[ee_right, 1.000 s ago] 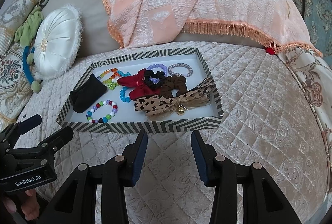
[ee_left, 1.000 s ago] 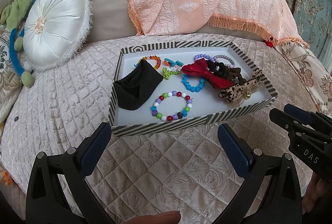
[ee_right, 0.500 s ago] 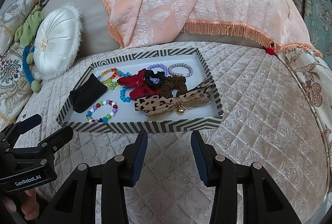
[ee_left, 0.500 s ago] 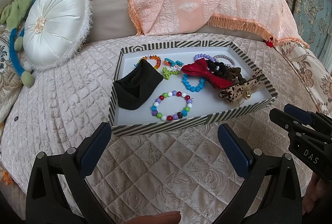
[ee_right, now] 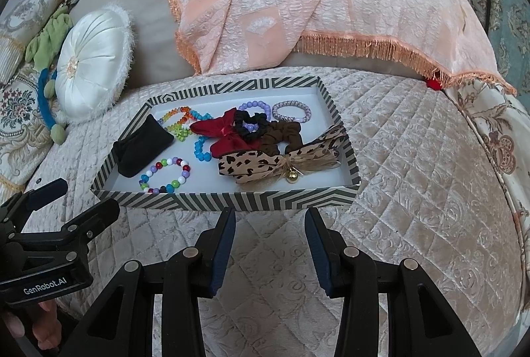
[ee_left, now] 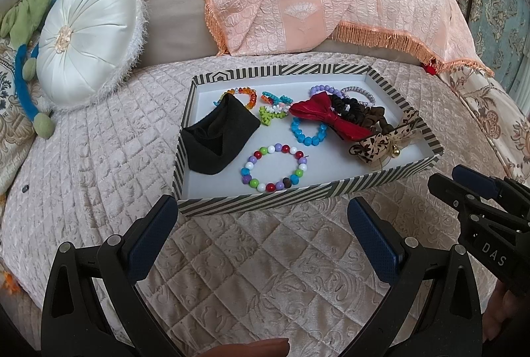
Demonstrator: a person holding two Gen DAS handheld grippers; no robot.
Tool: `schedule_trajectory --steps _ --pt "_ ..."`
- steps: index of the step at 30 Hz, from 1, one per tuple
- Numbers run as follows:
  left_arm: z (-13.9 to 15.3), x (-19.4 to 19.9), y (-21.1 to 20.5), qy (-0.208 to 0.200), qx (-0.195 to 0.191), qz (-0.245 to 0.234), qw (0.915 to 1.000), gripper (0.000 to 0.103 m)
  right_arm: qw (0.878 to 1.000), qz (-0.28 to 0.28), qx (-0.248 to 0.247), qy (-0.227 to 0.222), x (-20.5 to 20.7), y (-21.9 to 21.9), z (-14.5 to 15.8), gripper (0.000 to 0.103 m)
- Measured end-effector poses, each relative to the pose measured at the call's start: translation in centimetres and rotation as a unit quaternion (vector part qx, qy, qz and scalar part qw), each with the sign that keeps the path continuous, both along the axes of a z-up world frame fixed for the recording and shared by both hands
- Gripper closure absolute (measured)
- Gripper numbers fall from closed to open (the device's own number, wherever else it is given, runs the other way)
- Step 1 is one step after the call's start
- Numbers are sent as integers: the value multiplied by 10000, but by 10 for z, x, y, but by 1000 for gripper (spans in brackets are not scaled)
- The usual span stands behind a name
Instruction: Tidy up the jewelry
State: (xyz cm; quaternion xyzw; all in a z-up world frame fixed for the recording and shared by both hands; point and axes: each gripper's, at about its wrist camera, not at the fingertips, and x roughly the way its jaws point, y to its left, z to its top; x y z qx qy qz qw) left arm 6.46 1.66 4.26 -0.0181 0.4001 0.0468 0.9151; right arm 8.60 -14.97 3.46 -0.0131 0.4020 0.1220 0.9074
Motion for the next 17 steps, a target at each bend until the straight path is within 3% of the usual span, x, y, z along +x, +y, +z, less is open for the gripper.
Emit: schedule_trajectory --steps 17 --pt "0 -5 -4 -120 9 -46 9999 0 10000 -5 -26 -38 -1 1 1 62"
